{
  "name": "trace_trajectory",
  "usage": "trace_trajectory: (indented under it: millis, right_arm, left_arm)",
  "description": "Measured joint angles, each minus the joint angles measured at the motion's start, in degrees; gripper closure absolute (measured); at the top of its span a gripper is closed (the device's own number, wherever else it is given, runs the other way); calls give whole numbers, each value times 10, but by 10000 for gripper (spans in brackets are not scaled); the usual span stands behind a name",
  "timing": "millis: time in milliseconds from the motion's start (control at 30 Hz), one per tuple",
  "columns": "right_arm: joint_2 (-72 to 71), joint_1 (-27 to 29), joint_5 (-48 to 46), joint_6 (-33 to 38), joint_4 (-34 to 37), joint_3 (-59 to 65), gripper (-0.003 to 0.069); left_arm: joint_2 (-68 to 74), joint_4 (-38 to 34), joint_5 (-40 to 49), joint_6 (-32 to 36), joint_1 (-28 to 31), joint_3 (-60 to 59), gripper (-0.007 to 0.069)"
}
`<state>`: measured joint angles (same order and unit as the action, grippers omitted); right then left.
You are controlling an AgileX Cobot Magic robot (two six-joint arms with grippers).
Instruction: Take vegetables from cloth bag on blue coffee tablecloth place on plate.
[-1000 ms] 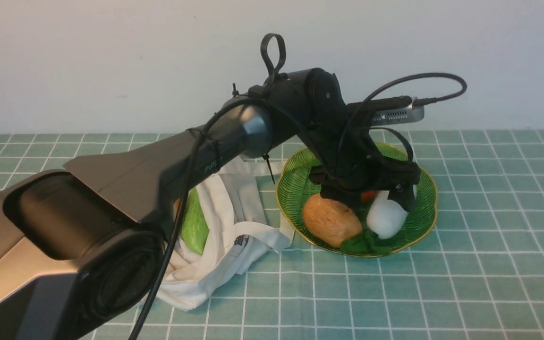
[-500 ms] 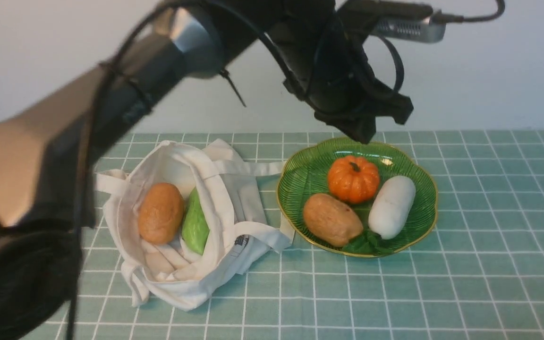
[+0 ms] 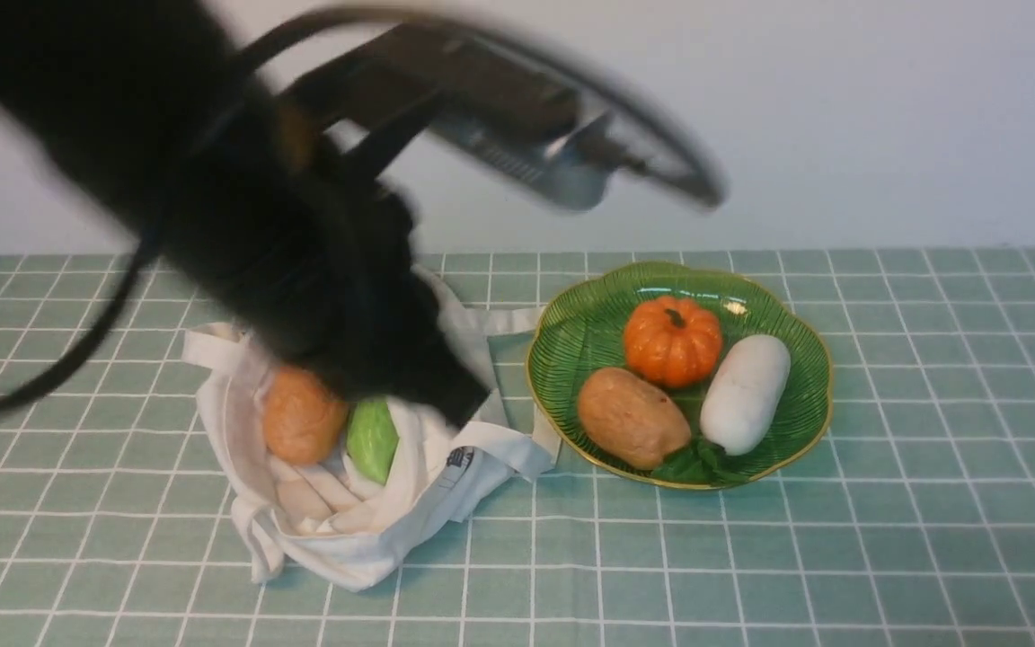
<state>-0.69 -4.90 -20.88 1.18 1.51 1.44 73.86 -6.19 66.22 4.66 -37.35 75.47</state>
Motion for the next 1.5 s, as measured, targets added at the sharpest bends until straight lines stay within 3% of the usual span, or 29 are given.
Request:
trace_trajectory:
  millis: [333,467,1000,1267,1500]
  right_arm:
    - [0,0,0,0,0,0,673]
    - [0,0,0,0,0,0,673]
    - [0,0,0,0,0,0,673]
    - [0,0,0,1,0,0,673]
    - [0,0,0,1,0,0,673]
  left_arm:
    - [-234,-9,-403,-42,0,-409,629]
    - [-275,-11,-470,-53,0,-476,629]
    - [-293,-8,-455,-56,0,-521,629]
    - [-364,47,-454,-56,4,-551,629]
    - [-528,62,-494,-56,109,-682,629]
